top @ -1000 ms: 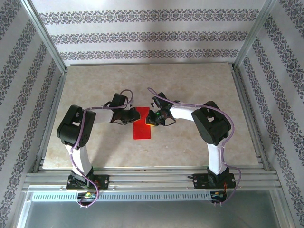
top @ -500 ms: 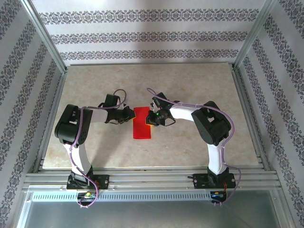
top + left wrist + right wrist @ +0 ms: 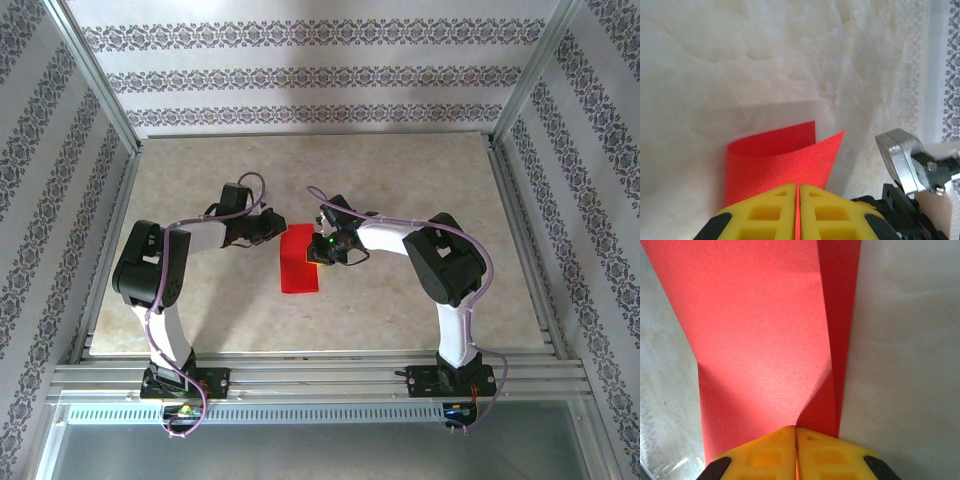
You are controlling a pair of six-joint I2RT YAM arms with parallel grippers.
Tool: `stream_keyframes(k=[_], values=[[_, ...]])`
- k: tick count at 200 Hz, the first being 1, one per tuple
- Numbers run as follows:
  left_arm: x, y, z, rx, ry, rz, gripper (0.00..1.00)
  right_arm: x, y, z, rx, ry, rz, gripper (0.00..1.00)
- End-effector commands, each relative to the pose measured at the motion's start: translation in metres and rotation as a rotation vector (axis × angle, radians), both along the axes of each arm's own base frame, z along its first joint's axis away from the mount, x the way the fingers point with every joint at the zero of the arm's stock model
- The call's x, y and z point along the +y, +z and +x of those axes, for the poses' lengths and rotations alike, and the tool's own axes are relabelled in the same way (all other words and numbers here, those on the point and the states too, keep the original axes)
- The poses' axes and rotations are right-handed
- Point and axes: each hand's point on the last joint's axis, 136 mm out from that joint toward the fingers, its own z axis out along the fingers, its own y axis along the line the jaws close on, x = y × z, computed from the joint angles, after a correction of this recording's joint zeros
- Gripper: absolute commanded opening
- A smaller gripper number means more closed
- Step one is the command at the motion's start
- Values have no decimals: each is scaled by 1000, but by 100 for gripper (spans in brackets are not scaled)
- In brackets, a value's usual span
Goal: Fold a paper plane with a square sheet of paper (pick it up from the middle)
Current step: First fold the square sheet of paper in half at the center of the table.
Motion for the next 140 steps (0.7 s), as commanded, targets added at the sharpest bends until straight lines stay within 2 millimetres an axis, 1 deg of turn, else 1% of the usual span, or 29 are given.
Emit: stream_keyframes(k=[1,36,70,122,140], values=[[-7,-9,-6,42,-23,-2,11,-81,-83,-68,257,-18,-395,11],[-7,-32,-11,97,-29,12,10,-81,-83,-69,257,-16,-395,11],[1,-46,-10,116,-3,69,10,-82,-83,-70,260,-16,-397,11],[36,-62,1,143,102,214,10,-88,-86,-73,262,-13,-425,11],[44,-65,6,157,123,248,10,-90,-86,-74,261,-11,-434,11]])
